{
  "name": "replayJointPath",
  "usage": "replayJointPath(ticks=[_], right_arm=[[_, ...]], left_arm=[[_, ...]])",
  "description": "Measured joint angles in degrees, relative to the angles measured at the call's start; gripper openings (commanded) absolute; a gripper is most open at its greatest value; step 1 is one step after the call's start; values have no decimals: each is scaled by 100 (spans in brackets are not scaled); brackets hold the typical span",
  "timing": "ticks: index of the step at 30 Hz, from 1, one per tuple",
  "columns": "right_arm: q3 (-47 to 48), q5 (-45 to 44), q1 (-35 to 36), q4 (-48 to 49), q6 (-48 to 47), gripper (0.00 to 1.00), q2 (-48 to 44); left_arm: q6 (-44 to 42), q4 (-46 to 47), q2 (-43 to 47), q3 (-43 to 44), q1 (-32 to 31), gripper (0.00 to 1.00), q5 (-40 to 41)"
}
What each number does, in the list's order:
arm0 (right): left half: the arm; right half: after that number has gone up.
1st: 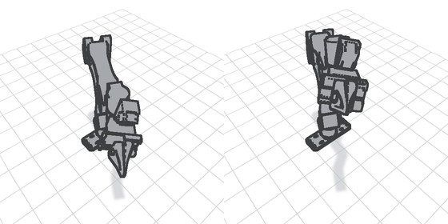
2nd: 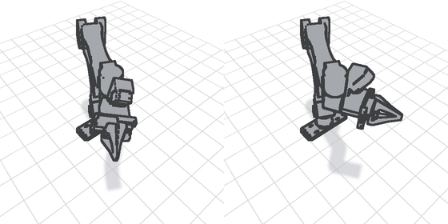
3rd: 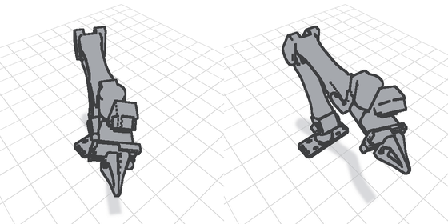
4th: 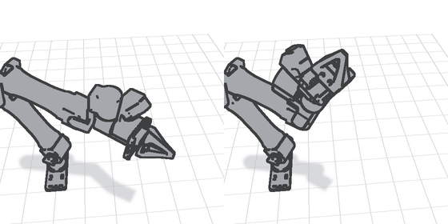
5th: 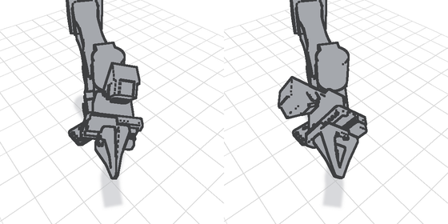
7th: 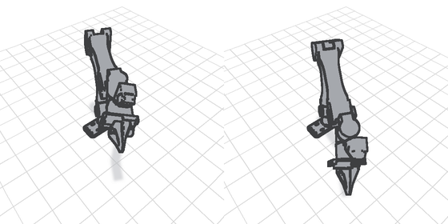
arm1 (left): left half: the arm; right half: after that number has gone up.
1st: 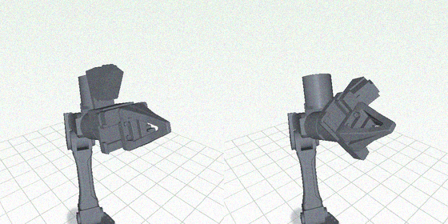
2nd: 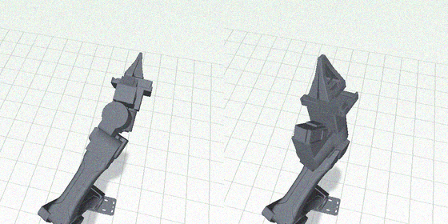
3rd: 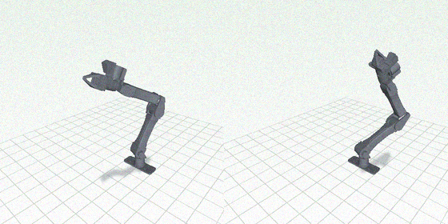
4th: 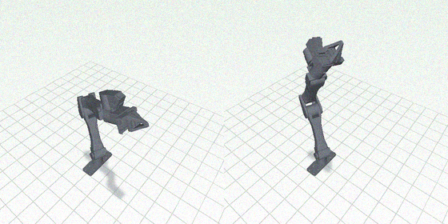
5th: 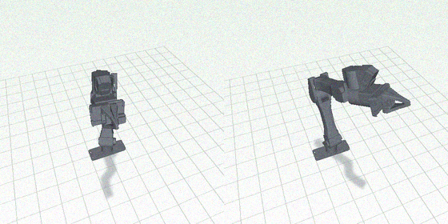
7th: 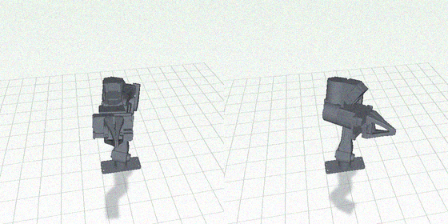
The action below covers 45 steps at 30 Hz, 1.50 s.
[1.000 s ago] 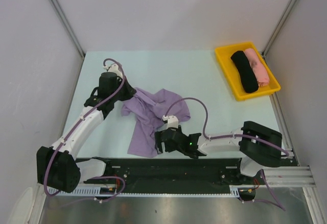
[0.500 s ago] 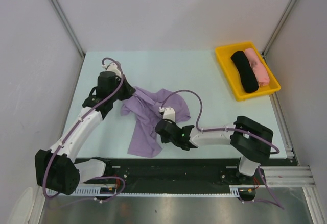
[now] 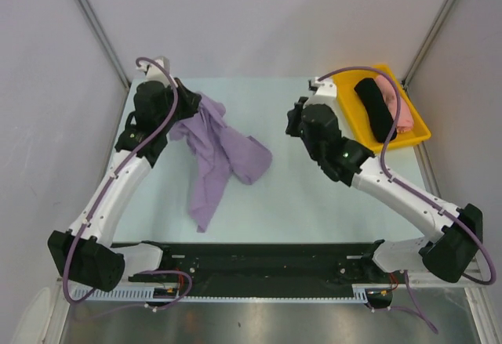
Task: Roll the t-shirts
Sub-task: Flatten out the T-shirt at the center of the board.
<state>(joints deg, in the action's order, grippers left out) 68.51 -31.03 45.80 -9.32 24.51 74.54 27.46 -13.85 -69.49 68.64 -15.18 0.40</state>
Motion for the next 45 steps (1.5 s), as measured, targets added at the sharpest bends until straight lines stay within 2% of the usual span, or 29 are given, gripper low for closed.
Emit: replayJointPath(ticks=[2, 5, 9, 10, 11, 16, 18, 19, 22, 28, 29, 32, 33, 34, 35, 38, 41, 45], right_arm=[[219, 136, -190, 92, -17, 1, 13], [258, 190, 22, 81, 44, 15, 76], [59, 249, 756, 138, 234, 33, 470], [-37, 275, 914, 136, 291, 43, 575], [-125, 308, 1019, 127, 332, 49, 662], [-662, 363, 1047, 245, 431, 67, 796], [-920, 457, 955, 505, 400, 71, 796], [-1069, 566, 901, 693, 367, 78, 796], [-1403, 828, 828, 1176, 197, 85, 852], [-1488, 1322, 1036, 2369, -278, 88, 1637], [-1488, 1360, 1069, 2433, -284, 87, 1692], [-1480, 1438, 1158, 2769, -358, 67, 2085], [-1469, 1451, 1180, 2835, -363, 47, 2214], [-1458, 1449, 1198, 2844, -374, 37, 2328], [-1447, 1421, 1217, 2830, -402, 20, 2400], [-1421, 1178, 1252, 2570, -356, 0, 2385], [-1344, 837, 1252, 2170, -380, 0, 2059], [-1290, 369, 1224, 1596, -437, 0, 1005]], left_arm=[[0, 55, -221, 448, 0, 0, 15], [20, 293, -409, 728, -2, 0, -33], [118, 249, -439, 721, -83, 0, -83], [120, 223, -437, 721, -144, 0, -70], [120, 203, -435, 721, -223, 0, -72], [125, -33, -319, 699, -669, 0, -76], [142, -98, -136, 614, -748, 0, -76], [157, -144, -35, 592, -765, 0, -76], [203, -225, 227, 581, -774, 0, -74], [227, -378, 492, 581, -780, 0, -76], [225, -415, 509, 581, -780, 0, -74], [195, -566, 564, 581, -780, 0, -63], [186, -619, 588, 581, -780, 0, -52], [170, -662, 614, 581, -780, 0, -35], [103, -734, 675, 581, -780, 0, 26], [-4, -839, 822, 581, -780, 0, 190], [-184, -907, 1082, 520, -780, 0, 420], [-417, -903, 1408, 452, -780, 0, 542]])
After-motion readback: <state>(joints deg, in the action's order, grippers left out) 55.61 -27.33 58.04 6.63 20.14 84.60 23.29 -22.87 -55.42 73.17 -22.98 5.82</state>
